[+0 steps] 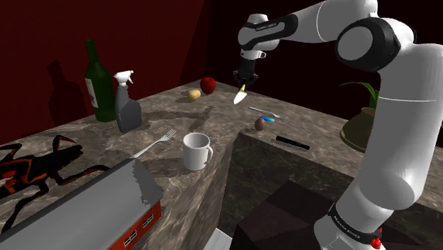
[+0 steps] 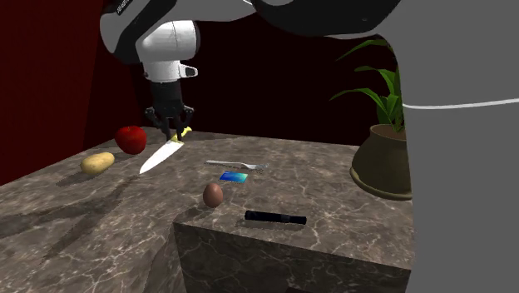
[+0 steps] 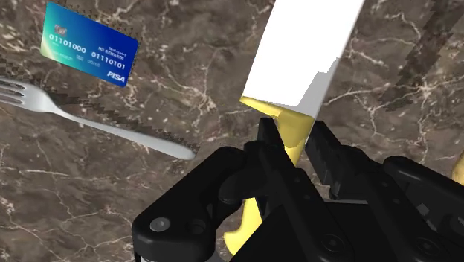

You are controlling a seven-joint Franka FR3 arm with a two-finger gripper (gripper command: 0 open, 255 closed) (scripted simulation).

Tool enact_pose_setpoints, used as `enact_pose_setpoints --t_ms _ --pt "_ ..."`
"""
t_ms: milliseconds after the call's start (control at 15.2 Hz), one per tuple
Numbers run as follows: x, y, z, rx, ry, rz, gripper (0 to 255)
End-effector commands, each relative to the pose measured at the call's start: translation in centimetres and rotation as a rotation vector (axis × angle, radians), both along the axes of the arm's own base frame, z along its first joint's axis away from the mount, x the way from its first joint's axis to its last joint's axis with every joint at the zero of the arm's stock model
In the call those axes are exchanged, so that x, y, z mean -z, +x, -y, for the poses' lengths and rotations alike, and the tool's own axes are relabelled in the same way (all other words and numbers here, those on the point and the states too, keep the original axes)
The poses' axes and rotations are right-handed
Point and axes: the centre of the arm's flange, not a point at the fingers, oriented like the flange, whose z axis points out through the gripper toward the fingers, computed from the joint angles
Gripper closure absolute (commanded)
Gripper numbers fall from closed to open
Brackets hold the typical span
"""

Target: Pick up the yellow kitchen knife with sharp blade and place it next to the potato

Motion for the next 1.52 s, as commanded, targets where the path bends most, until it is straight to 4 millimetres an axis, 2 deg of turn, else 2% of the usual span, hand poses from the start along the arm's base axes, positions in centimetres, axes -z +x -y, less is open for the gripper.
enact_pose_setpoints --t_ms 0,594,660,1452 --pt "-0.1 2.1 -1.9 0.001 0.001 0.000 255" --pt "-0.1 11.1 -9.6 0.001 0.001 0.000 255" --pt "-0.1 11.5 -9.9 0.001 0.001 0.000 255" --pt "6.2 11.5 -9.9 0.001 0.001 0.000 255"
